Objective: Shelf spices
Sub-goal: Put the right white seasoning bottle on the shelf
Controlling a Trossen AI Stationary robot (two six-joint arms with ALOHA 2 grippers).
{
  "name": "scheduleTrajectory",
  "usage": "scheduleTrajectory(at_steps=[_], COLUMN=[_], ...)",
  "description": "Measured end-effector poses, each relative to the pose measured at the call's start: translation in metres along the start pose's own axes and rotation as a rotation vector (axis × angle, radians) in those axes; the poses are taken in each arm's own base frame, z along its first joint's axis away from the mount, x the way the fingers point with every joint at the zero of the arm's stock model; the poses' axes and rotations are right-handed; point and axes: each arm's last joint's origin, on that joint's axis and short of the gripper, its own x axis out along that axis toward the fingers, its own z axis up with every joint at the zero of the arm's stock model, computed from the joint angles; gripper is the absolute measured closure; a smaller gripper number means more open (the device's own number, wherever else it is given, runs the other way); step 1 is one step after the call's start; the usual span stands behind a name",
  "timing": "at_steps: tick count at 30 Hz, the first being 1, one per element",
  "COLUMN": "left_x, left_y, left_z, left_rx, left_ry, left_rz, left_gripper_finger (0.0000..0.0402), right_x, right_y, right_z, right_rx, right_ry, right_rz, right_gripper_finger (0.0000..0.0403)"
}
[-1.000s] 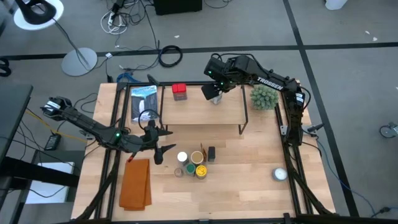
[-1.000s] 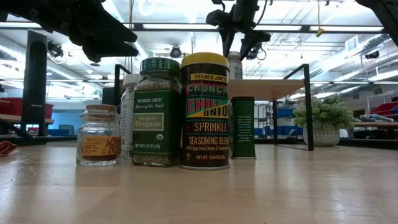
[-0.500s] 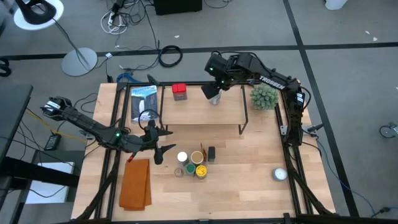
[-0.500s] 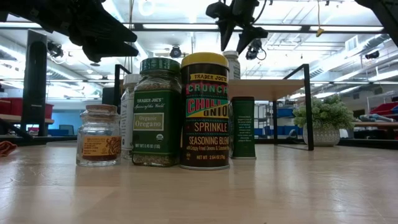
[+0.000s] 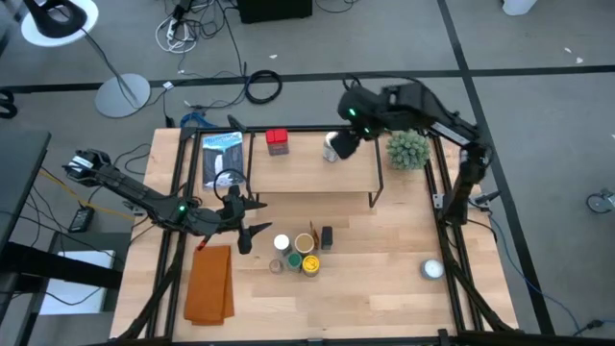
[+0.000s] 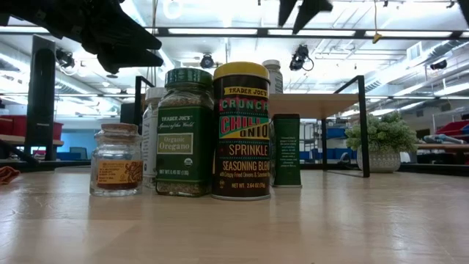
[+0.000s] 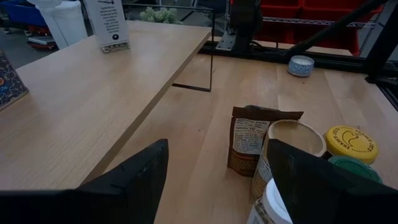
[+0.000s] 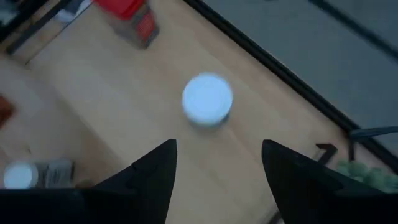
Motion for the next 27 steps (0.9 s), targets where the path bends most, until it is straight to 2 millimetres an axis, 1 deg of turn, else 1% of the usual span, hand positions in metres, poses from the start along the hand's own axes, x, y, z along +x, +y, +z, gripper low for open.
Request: scheduleTrajectory(at_steps=[2,5,7,9,12,13,15,17,19,21,22,23,25,27], left_x=[0.0,0.0,0.0,0.0,0.0,0.0,0.0,0.0,0.0,0.0,0.0,0.0,0.0,0.0], left_y=[0.0,0.0,0.0,0.0,0.0,0.0,0.0,0.0,0.0,0.0,0.0,0.0,0.0,0.0], left_z=[0.0,0.0,0.0,0.0,0.0,0.0,0.0,0.0,0.0,0.0,0.0,0.0,0.0,0.0], left_rx=[0.0,0.0,0.0,0.0,0.0,0.0,0.0,0.0,0.0,0.0,0.0,0.0,0.0,0.0], left_ry=[0.0,0.0,0.0,0.0,0.0,0.0,0.0,0.0,0.0,0.0,0.0,0.0,0.0,0.0], left_rz=[0.0,0.0,0.0,0.0,0.0,0.0,0.0,0.0,0.0,0.0,0.0,0.0,0.0,0.0], left_gripper_finger=[0.0123,0.0123,0.0123,0.0123,0.0123,0.0123,0.0123,0.0123,0.0123,0.0123,0.0123,0.0123,0.0123,0.0123], right_x=[-0.015,-0.031,-0.036,-0.036,-0.028,-0.023,-0.011,0.002,0.014,0.026,0.032,0.039,0.052,0.066], right_y=[0.007,0.016,0.023,0.029,0.036,0.037,0.037,0.036,0.032,0.027,0.024,0.021,0.013,0.002], right_z=[-0.014,-0.038,-0.056,-0.077,-0.108,-0.118,-0.135,-0.149,-0.156,-0.156,-0.154,-0.151,-0.142,-0.132], right_rx=[-0.036,-0.063,-0.076,-0.087,-0.083,-0.079,-0.056,-0.022,0.006,0.032,0.034,0.039,0.062,0.076], right_ry=[-0.045,-0.095,-0.116,-0.129,-0.146,-0.139,-0.135,-0.168,-0.225,-0.289,-0.307,-0.318,-0.32,-0.294], right_rz=[-0.013,-0.046,-0.071,-0.095,-0.113,-0.106,-0.07,-0.009,0.06,0.125,0.156,0.187,0.232,0.215], right_gripper_finger=[0.017,0.0172,0.0177,0.0186,0.0211,0.0223,0.0253,0.029,0.0332,0.0375,0.0389,0.0394,0.0393,0.0397])
